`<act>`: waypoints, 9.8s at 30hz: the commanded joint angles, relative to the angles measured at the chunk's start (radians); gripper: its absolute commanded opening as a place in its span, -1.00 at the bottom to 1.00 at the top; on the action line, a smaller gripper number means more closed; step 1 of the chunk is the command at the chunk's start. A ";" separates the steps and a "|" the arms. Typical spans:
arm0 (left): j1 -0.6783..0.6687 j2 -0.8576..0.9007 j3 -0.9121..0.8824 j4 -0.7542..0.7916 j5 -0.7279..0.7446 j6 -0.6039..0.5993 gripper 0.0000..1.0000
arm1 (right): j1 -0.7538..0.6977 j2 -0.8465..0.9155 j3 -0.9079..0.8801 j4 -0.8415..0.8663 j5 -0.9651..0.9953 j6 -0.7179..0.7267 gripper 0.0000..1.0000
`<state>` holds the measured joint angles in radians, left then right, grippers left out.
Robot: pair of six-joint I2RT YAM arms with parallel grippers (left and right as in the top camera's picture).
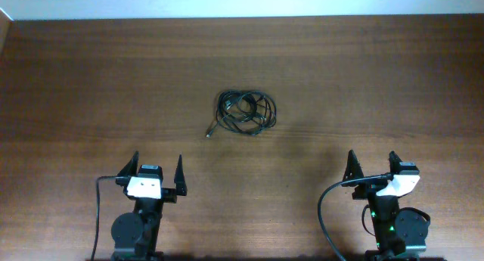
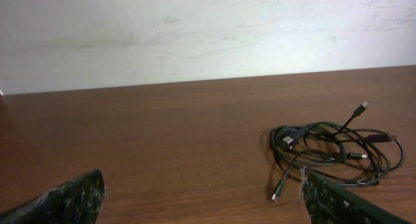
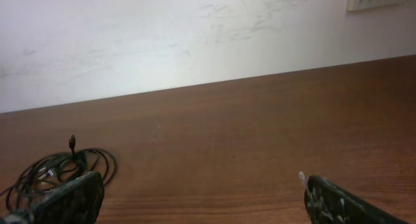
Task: Untangle cables
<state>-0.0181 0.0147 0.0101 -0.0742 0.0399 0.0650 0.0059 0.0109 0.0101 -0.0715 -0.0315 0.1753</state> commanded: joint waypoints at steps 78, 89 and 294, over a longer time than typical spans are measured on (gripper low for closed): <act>-0.246 1.819 1.610 -0.932 0.193 -0.244 -0.52 | 0.007 -0.007 -0.005 -0.005 0.001 -0.011 0.97; -0.255 2.051 1.610 -0.858 0.042 -0.368 -0.04 | 0.007 -0.007 -0.004 -0.005 0.001 -0.011 0.97; -0.170 1.947 1.757 -1.308 0.851 0.375 -1.00 | 0.060 1.696 1.222 -0.951 -0.859 -0.274 0.09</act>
<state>-0.1879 1.9636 1.7645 -1.3781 0.7605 0.3538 0.0723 1.7267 1.2385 -1.0275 -0.8108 -0.0353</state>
